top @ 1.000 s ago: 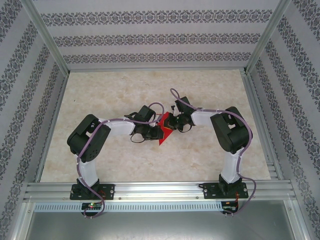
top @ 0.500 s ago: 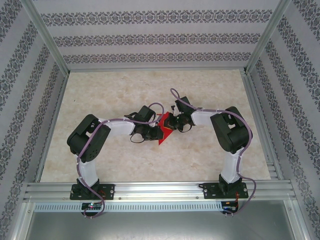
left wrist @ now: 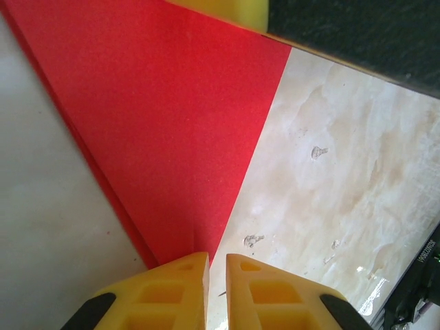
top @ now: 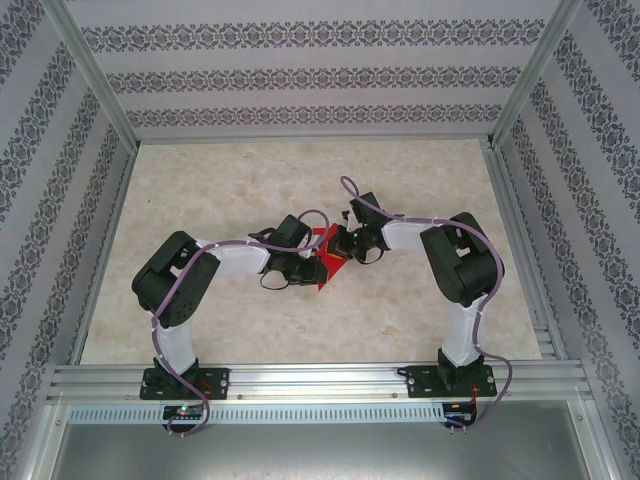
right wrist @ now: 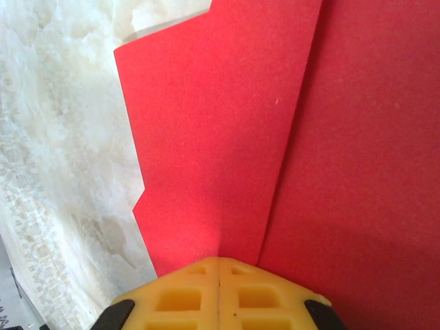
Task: Fold a paper plane with a square sheet of paper (pick it up from the middle)
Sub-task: Fourth fold the wing at the center of the table.
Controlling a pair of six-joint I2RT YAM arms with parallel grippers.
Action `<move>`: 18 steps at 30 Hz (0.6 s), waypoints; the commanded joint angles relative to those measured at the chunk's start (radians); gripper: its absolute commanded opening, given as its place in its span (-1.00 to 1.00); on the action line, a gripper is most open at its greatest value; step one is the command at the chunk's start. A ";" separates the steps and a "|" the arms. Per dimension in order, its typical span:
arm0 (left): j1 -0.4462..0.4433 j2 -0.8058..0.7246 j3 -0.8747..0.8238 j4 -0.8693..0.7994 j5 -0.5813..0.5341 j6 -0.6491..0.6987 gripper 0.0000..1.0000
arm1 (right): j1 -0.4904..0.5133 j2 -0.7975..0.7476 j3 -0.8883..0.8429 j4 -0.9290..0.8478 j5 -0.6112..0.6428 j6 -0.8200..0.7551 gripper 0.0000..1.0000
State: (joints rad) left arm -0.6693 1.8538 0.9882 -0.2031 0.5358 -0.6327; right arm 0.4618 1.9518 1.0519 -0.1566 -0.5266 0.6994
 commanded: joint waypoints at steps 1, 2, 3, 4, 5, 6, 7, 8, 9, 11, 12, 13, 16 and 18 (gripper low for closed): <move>-0.012 -0.020 -0.018 -0.059 -0.030 0.021 -0.70 | -0.011 0.093 -0.032 -0.100 0.142 -0.026 -1.00; -0.012 -0.019 -0.021 -0.065 -0.040 0.022 -0.71 | -0.011 0.094 -0.031 -0.100 0.142 -0.026 -1.00; -0.012 -0.022 -0.022 -0.073 -0.050 0.024 -0.71 | -0.011 0.094 -0.032 -0.100 0.142 -0.026 -1.00; -0.012 -0.021 -0.023 -0.077 -0.057 0.025 -0.72 | -0.011 0.096 -0.032 -0.100 0.144 -0.026 -1.00; -0.011 -0.023 -0.022 -0.083 -0.063 0.028 -0.72 | -0.011 0.095 -0.032 -0.101 0.143 -0.026 -1.00; -0.012 -0.027 -0.023 -0.086 -0.070 0.028 -0.72 | -0.011 0.097 -0.032 -0.101 0.143 -0.028 -1.00; -0.012 -0.030 -0.024 -0.085 -0.072 0.027 -0.72 | -0.011 0.099 -0.031 -0.104 0.144 -0.028 -1.00; -0.012 -0.033 -0.025 -0.086 -0.074 0.028 -0.72 | -0.013 0.101 -0.029 -0.104 0.145 -0.028 -1.00; -0.012 -0.038 -0.024 -0.087 -0.076 0.028 -0.72 | -0.013 0.102 -0.030 -0.107 0.145 -0.028 -1.00; -0.012 -0.041 -0.026 -0.091 -0.078 0.030 -0.72 | -0.012 0.104 -0.028 -0.108 0.147 -0.029 -1.00; -0.012 -0.041 -0.030 -0.090 -0.077 0.030 -0.72 | -0.012 0.105 -0.027 -0.110 0.148 -0.029 -1.00; -0.012 -0.041 -0.035 -0.086 -0.074 0.028 -0.72 | -0.012 0.107 -0.027 -0.111 0.149 -0.029 -1.00; -0.012 -0.043 -0.060 -0.065 -0.055 0.027 -0.74 | -0.012 0.110 -0.024 -0.114 0.150 -0.028 -1.00; -0.012 -0.044 -0.075 -0.057 -0.042 0.031 -0.78 | -0.012 0.113 -0.023 -0.118 0.150 -0.029 -1.00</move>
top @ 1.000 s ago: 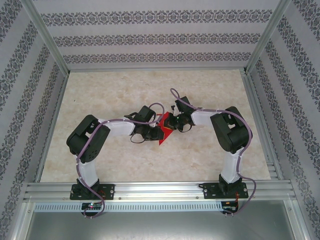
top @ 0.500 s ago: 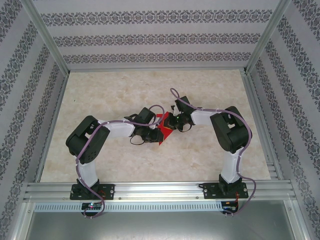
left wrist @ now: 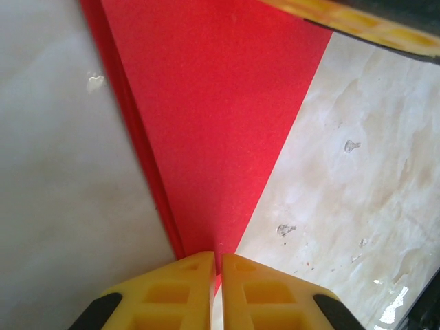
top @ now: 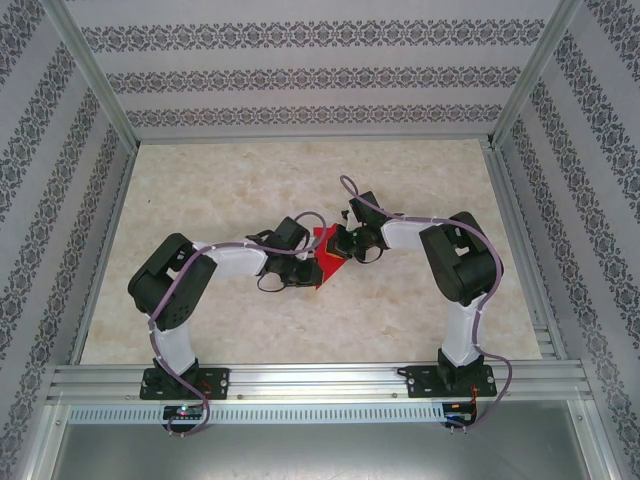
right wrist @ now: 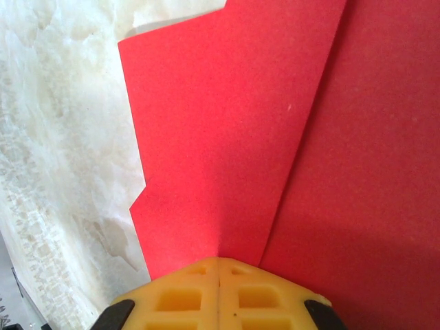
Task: Fold a paper plane with a square sheet of paper (pick it up from the middle)
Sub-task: Fourth fold the wing at the center of the table.
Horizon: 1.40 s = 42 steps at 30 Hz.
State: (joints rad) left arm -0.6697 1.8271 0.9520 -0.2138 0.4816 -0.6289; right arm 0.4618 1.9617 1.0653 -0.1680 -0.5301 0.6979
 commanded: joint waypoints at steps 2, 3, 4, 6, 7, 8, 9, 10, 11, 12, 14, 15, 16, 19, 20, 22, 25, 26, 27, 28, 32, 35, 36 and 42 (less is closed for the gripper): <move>-0.011 -0.017 -0.050 -0.047 0.020 0.038 -0.81 | -0.012 0.105 -0.035 -0.107 0.155 -0.029 -1.00; -0.011 -0.018 -0.056 -0.053 0.019 0.043 -0.84 | -0.012 0.105 -0.034 -0.109 0.155 -0.029 -1.00; -0.013 -0.019 -0.061 -0.059 0.016 0.048 -0.85 | -0.012 0.105 -0.034 -0.110 0.155 -0.028 -1.00; -0.014 -0.022 -0.069 -0.080 0.007 0.062 -0.86 | -0.013 0.105 -0.033 -0.111 0.156 -0.027 -1.00; -0.015 -0.025 -0.073 -0.089 0.006 0.068 -0.87 | -0.012 0.105 -0.032 -0.112 0.157 -0.027 -1.00; -0.016 -0.031 -0.079 -0.095 0.007 0.074 -0.87 | -0.013 0.106 -0.033 -0.113 0.157 -0.027 -1.00; -0.017 -0.037 -0.084 -0.102 0.007 0.081 -0.87 | -0.012 0.106 -0.032 -0.113 0.157 -0.026 -1.00; -0.019 -0.042 -0.086 -0.108 0.009 0.088 -0.87 | -0.012 0.106 -0.033 -0.116 0.158 -0.027 -1.00; -0.019 -0.049 -0.087 -0.115 0.012 0.097 -0.87 | -0.012 0.105 -0.031 -0.116 0.159 -0.025 -1.00; -0.022 -0.054 -0.086 -0.123 0.015 0.106 -0.87 | -0.013 0.106 -0.031 -0.115 0.160 -0.026 -1.00; -0.022 -0.068 -0.080 -0.128 0.013 0.115 -0.87 | -0.013 0.108 -0.031 -0.117 0.160 -0.026 -1.00; -0.022 -0.078 -0.074 -0.126 0.007 0.115 -0.87 | -0.012 0.109 -0.030 -0.117 0.159 -0.026 -1.00; -0.022 -0.090 -0.070 -0.116 0.005 0.111 -0.86 | -0.012 0.109 -0.030 -0.118 0.160 -0.026 -1.00; -0.022 -0.131 -0.054 -0.059 -0.017 0.082 -0.86 | -0.012 0.110 -0.030 -0.119 0.161 -0.024 -1.00; -0.023 -0.143 -0.051 -0.034 -0.025 0.073 -0.87 | -0.012 0.112 -0.031 -0.117 0.162 -0.022 -1.00; -0.023 -0.157 -0.043 0.019 -0.037 0.049 -0.86 | -0.012 0.116 -0.030 -0.114 0.161 -0.020 -1.00; -0.021 -0.135 -0.013 0.044 -0.070 0.035 -0.85 | -0.011 0.120 -0.032 -0.111 0.160 -0.017 -1.00; -0.021 -0.122 0.001 0.046 -0.081 0.033 -0.85 | -0.011 0.121 -0.032 -0.109 0.157 -0.016 -1.00; -0.019 -0.103 0.015 0.052 -0.087 0.027 -0.85 | -0.010 0.122 -0.031 -0.108 0.157 -0.016 -1.00; -0.019 -0.081 0.029 0.066 -0.087 0.021 -0.85 | -0.011 0.126 -0.031 -0.109 0.157 -0.015 -1.00; -0.018 -0.005 0.085 0.102 -0.086 0.003 -0.85 | -0.010 0.130 -0.030 -0.106 0.155 -0.014 -1.00; -0.018 0.047 0.116 0.113 -0.102 -0.004 -0.87 | -0.009 0.134 -0.029 -0.103 0.151 -0.011 -1.00; -0.017 0.062 0.122 0.110 -0.109 -0.006 -0.87 | -0.009 0.134 -0.029 -0.102 0.151 -0.010 -1.00; -0.008 0.102 0.106 0.118 -0.118 0.001 -0.88 | -0.008 0.132 -0.030 -0.101 0.151 -0.006 -1.00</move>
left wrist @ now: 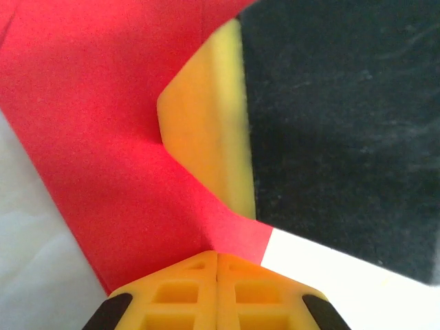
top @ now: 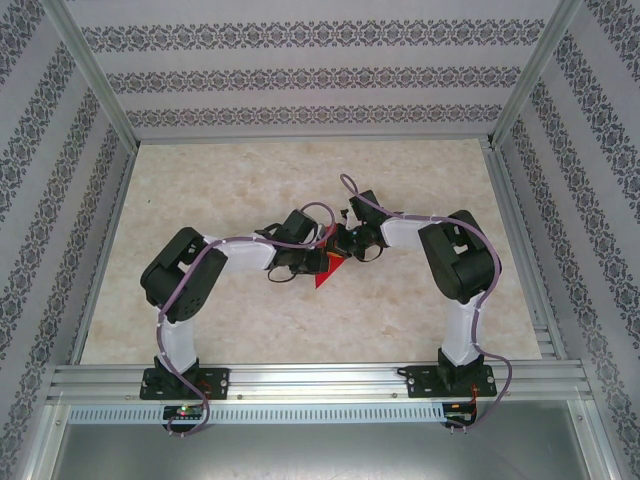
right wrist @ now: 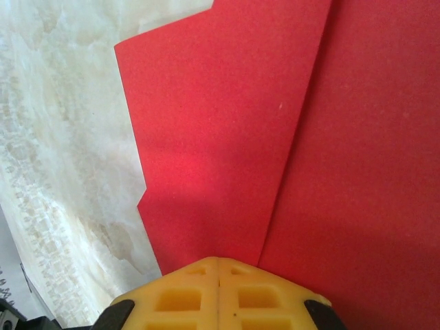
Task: Fold a paper plane with a square sheet of paper (pick it up from the middle)
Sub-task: Fourth fold the wing at the center of the table.
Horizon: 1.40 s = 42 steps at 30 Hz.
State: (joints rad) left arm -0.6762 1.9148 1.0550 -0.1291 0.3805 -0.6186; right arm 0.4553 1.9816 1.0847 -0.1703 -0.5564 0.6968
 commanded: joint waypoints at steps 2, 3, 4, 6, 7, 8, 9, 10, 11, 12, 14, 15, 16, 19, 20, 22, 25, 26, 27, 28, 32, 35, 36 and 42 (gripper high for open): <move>-0.002 0.013 -0.013 0.036 0.011 -0.003 -0.88 | -0.001 0.114 -0.049 -0.103 0.183 -0.005 -1.00; -0.002 0.009 -0.026 0.035 0.028 0.002 -0.89 | -0.001 0.114 -0.049 -0.107 0.186 -0.005 -1.00; -0.002 0.005 -0.036 0.027 0.046 0.012 -0.90 | -0.001 0.115 -0.047 -0.112 0.192 -0.005 -1.00; -0.004 -0.006 -0.058 0.009 0.079 0.043 -0.92 | -0.002 0.119 -0.042 -0.130 0.205 -0.005 -1.00; -0.003 -0.016 -0.072 0.002 0.097 0.062 -0.93 | -0.001 0.120 -0.042 -0.136 0.209 -0.005 -1.00; -0.004 -0.024 -0.082 -0.008 0.113 0.083 -0.94 | -0.001 0.122 -0.041 -0.140 0.214 -0.005 -1.00; -0.003 -0.032 -0.092 -0.023 0.126 0.103 -0.94 | -0.001 0.126 -0.040 -0.147 0.220 -0.005 -1.00; -0.003 -0.040 -0.098 -0.032 0.139 0.121 -0.94 | -0.001 0.128 -0.039 -0.150 0.223 -0.004 -1.00; -0.005 -0.044 -0.104 -0.038 0.152 0.134 -0.95 | -0.001 0.132 -0.037 -0.154 0.225 -0.004 -1.00; -0.006 -0.051 -0.111 -0.039 0.162 0.145 -0.96 | -0.001 0.135 -0.035 -0.157 0.226 -0.003 -1.00; -0.012 -0.062 -0.121 -0.038 0.168 0.155 -0.97 | -0.001 0.138 -0.035 -0.159 0.230 0.000 -1.00; -0.014 -0.067 -0.129 -0.039 0.167 0.158 -0.98 | -0.001 0.138 -0.033 -0.161 0.231 0.001 -1.00; -0.016 -0.073 -0.134 -0.042 0.166 0.160 -0.98 | -0.001 0.140 -0.034 -0.164 0.233 0.003 -1.00; -0.017 -0.085 -0.158 -0.038 0.163 0.161 -0.98 | -0.003 0.137 -0.031 -0.169 0.237 0.004 -1.00; -0.017 -0.087 -0.166 -0.038 0.162 0.162 -0.98 | -0.003 0.136 -0.029 -0.173 0.239 0.004 -1.00; -0.017 -0.091 -0.183 -0.039 0.154 0.167 -0.99 | -0.002 0.137 -0.026 -0.176 0.242 0.003 -1.00; -0.017 -0.094 -0.205 -0.046 0.144 0.172 -0.99 | -0.003 0.135 -0.025 -0.181 0.243 0.000 -1.00; -0.017 -0.096 -0.210 -0.049 0.143 0.175 -0.99 | -0.003 0.135 -0.023 -0.182 0.245 0.000 -1.00; -0.017 -0.098 -0.218 -0.051 0.140 0.178 -0.99 | -0.003 0.135 -0.023 -0.185 0.245 0.000 -1.00; -0.017 -0.102 -0.225 -0.055 0.135 0.181 -0.99 | -0.003 0.134 -0.023 -0.184 0.245 0.000 -1.00; -0.018 -0.115 -0.239 -0.090 0.120 0.205 -1.00 | -0.003 0.132 -0.022 -0.190 0.248 -0.002 -1.00; -0.017 -0.131 -0.246 -0.095 0.132 0.217 -1.00 | -0.003 0.131 -0.021 -0.191 0.248 -0.003 -1.00; -0.017 -0.138 -0.246 -0.091 0.138 0.217 -1.00 | -0.003 0.130 -0.021 -0.191 0.248 -0.003 -1.00; -0.015 -0.235 -0.234 -0.014 0.163 0.177 -0.98 | -0.003 0.126 -0.023 -0.188 0.242 -0.003 -1.00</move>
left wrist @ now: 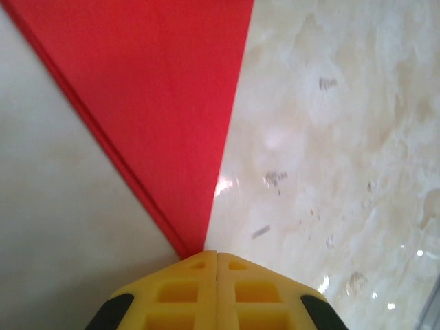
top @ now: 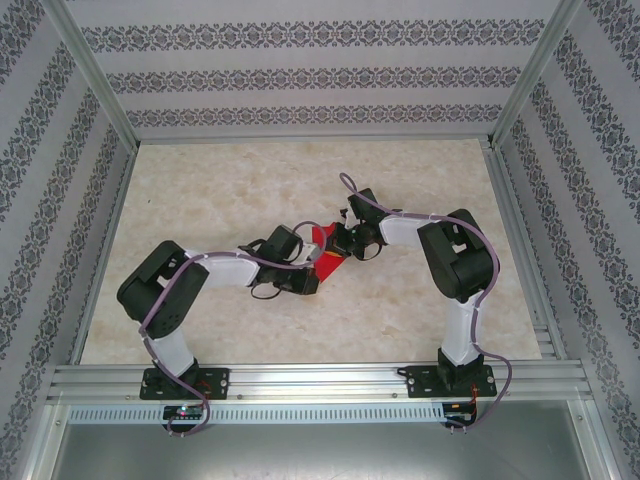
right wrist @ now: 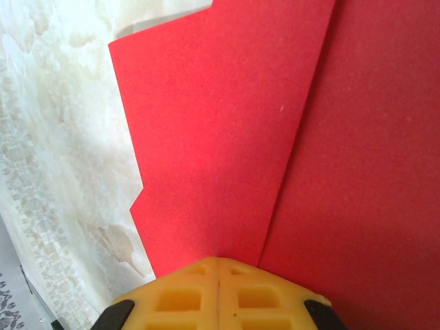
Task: Fold a paper plane with a square sheet of paper (pick it up from the middle)
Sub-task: Fourth fold the wing at the center of the table.
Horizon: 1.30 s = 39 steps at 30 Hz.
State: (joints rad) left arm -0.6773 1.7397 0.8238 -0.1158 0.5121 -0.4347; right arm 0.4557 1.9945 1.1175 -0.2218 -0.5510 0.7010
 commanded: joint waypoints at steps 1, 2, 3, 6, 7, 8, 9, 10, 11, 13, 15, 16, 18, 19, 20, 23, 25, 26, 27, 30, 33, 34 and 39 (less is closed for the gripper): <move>-0.014 -0.082 0.001 -0.009 0.010 -0.023 -0.98 | -0.003 0.112 -0.056 -0.133 0.233 -0.008 -1.00; -0.015 -0.100 0.003 0.016 -0.009 -0.041 -0.97 | -0.004 0.111 -0.054 -0.132 0.231 -0.007 -1.00; -0.013 -0.110 0.003 0.044 -0.027 -0.064 -0.97 | -0.003 0.111 -0.054 -0.128 0.228 -0.007 -1.00; -0.014 -0.097 0.005 0.119 -0.091 -0.127 -0.97 | -0.003 0.112 -0.051 -0.123 0.222 -0.004 -1.00; -0.014 -0.082 0.010 0.135 -0.110 -0.144 -0.97 | -0.003 0.112 -0.051 -0.120 0.218 -0.003 -1.00; -0.015 -0.062 0.016 0.145 -0.118 -0.154 -0.98 | -0.002 0.112 -0.053 -0.117 0.215 -0.001 -1.00; -0.015 -0.046 0.025 0.146 -0.126 -0.157 -0.97 | -0.002 0.112 -0.054 -0.115 0.214 0.000 -1.00; -0.013 -0.028 0.034 0.148 -0.133 -0.163 -0.98 | -0.002 0.110 -0.056 -0.113 0.213 0.000 -1.00; -0.014 -0.010 0.042 0.149 -0.136 -0.165 -0.97 | -0.003 0.111 -0.056 -0.111 0.213 0.000 -1.00; -0.014 0.020 0.057 0.150 -0.139 -0.170 -0.98 | 0.000 0.113 -0.056 -0.109 0.210 0.001 -1.00; -0.014 0.041 0.064 0.149 -0.135 -0.167 -0.99 | -0.001 0.113 -0.054 -0.107 0.207 0.001 -1.00; -0.013 0.050 0.065 0.142 -0.136 -0.167 -0.98 | 0.000 0.113 -0.054 -0.108 0.207 0.000 -1.00; -0.014 0.062 0.065 0.126 -0.131 -0.160 -0.99 | 0.000 0.111 -0.055 -0.107 0.206 0.002 -1.00; -0.015 0.066 0.062 0.117 -0.132 -0.159 -0.99 | 0.000 0.112 -0.056 -0.105 0.206 0.002 -1.00; -0.015 0.067 0.056 0.109 -0.130 -0.157 -1.00 | 0.000 0.111 -0.056 -0.104 0.207 0.002 -1.00; -0.015 0.067 0.039 0.064 -0.147 -0.145 -1.00 | 0.000 0.107 -0.049 -0.103 0.202 0.000 -1.00; -0.015 0.067 0.033 0.033 -0.165 -0.136 -1.00 | -0.002 0.096 -0.036 -0.106 0.192 -0.003 -1.00; -0.015 0.063 0.031 0.020 -0.176 -0.134 -1.00 | -0.002 0.082 -0.026 -0.109 0.186 -0.004 -1.00; -0.016 0.060 0.031 0.012 -0.182 -0.130 -1.00 | -0.002 0.065 -0.016 -0.114 0.182 -0.005 -1.00; -0.018 0.060 0.050 -0.020 -0.188 -0.119 -1.00 | -0.004 -0.007 0.019 -0.120 0.169 -0.005 -0.92; -0.019 0.061 0.063 -0.021 -0.182 -0.123 -1.00 | -0.013 -0.073 0.043 -0.126 0.169 -0.003 -0.84; -0.018 0.054 0.063 -0.014 -0.175 -0.129 -1.00 | -0.018 -0.096 0.044 -0.126 0.169 0.000 -0.78; -0.018 -0.033 0.055 0.052 -0.168 -0.198 -0.68 | -0.021 -0.181 -0.013 -0.102 0.202 0.028 -0.45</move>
State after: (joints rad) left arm -0.6830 1.7798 0.8799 -0.0586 0.3580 -0.5930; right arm 0.4419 1.8778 1.1320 -0.3218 -0.4114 0.7124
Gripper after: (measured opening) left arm 0.128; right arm 0.259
